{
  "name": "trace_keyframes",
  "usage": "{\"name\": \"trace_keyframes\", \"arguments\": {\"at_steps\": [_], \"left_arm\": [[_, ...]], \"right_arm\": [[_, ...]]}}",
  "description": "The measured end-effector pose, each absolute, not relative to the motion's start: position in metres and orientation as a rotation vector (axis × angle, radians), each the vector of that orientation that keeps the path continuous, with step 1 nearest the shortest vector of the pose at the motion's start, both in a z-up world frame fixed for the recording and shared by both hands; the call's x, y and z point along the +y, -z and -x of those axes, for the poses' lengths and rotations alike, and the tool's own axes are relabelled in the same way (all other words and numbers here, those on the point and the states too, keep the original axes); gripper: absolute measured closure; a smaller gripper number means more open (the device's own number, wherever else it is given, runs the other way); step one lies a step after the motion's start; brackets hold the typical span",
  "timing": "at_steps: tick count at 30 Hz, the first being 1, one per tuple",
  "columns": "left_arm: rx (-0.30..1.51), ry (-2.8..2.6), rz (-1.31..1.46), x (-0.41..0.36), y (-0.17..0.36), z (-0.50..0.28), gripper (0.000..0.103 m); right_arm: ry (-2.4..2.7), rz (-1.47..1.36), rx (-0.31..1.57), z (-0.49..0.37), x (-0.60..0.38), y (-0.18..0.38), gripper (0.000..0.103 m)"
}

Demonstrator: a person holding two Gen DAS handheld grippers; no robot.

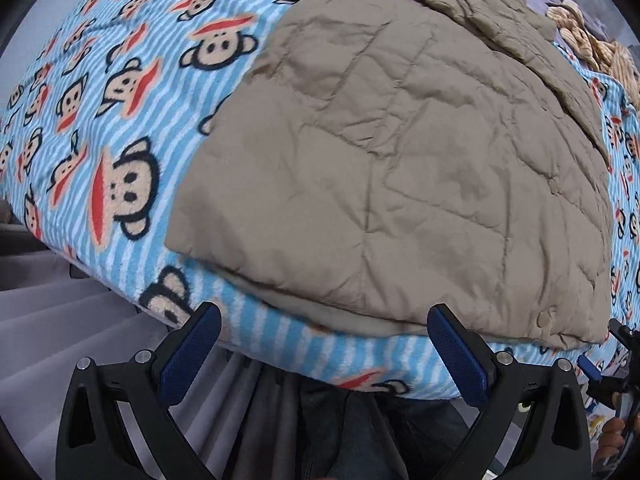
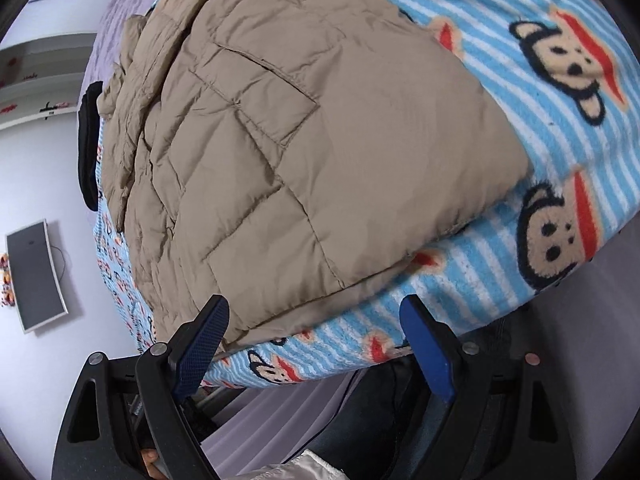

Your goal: Fold large clothes

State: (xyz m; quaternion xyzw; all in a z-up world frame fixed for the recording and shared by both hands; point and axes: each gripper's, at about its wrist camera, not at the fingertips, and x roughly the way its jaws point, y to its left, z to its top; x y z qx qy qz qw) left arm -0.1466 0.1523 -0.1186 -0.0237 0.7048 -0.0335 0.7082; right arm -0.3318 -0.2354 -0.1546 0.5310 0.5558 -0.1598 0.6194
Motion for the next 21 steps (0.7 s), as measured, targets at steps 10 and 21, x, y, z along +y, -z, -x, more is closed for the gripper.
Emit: {"name": "trace_keyframes", "arguments": {"at_steps": [10,21], "left_arm": [[1.611,0.231,0.411,0.166,0.154,0.14,0.001],[1.555,0.3,0.506,0.164,0.159,0.093,0.086]], "right_arm": [[0.392,-1.391,1.2,0.341,-0.245,0.181,0.014],[0.411,-1.591,1.032,0.338,-0.253,0.205,0.014]]}}
